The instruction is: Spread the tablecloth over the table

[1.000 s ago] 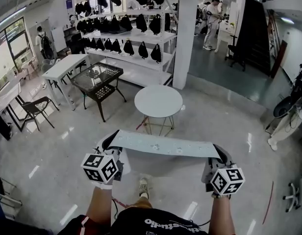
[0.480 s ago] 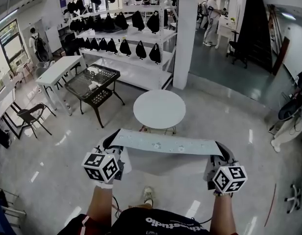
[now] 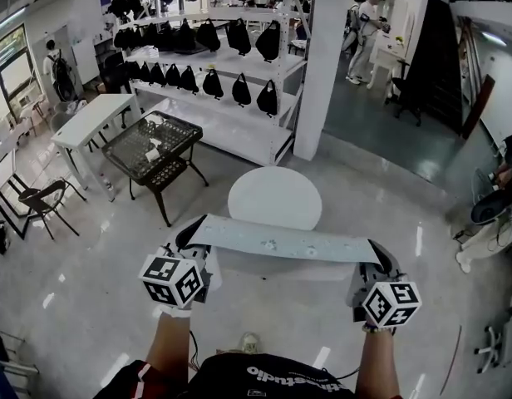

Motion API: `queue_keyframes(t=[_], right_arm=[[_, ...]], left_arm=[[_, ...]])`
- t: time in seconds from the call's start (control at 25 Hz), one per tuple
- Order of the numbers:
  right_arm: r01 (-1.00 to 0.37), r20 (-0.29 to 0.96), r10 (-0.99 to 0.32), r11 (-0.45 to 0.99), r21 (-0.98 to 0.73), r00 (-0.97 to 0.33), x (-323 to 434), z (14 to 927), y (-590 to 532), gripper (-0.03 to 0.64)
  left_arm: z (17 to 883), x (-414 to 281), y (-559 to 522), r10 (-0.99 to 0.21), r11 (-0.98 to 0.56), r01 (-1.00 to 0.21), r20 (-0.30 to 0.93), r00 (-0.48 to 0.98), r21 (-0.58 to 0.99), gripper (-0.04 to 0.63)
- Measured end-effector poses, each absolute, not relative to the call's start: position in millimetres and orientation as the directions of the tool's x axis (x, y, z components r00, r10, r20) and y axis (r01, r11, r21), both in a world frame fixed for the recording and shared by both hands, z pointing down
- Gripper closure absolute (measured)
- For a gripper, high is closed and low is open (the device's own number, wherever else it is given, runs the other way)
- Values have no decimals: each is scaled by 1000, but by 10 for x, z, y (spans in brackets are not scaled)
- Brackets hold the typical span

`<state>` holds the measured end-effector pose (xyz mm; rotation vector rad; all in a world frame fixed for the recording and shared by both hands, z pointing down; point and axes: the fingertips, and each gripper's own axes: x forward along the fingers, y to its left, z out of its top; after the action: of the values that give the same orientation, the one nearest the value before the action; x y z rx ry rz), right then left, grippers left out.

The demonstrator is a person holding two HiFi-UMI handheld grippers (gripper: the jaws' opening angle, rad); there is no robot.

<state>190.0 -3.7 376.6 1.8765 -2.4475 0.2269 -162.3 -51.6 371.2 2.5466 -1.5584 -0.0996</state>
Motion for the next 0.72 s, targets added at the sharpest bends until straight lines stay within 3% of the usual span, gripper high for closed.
queue_keyframes(t=[0.72], right_arm=[[-971,93,-967,233,-43,-236,1602,3560,-943,591]], left_arm=[[3568,-1919,-1497,-874,-484,-861,-31,486,156,575]])
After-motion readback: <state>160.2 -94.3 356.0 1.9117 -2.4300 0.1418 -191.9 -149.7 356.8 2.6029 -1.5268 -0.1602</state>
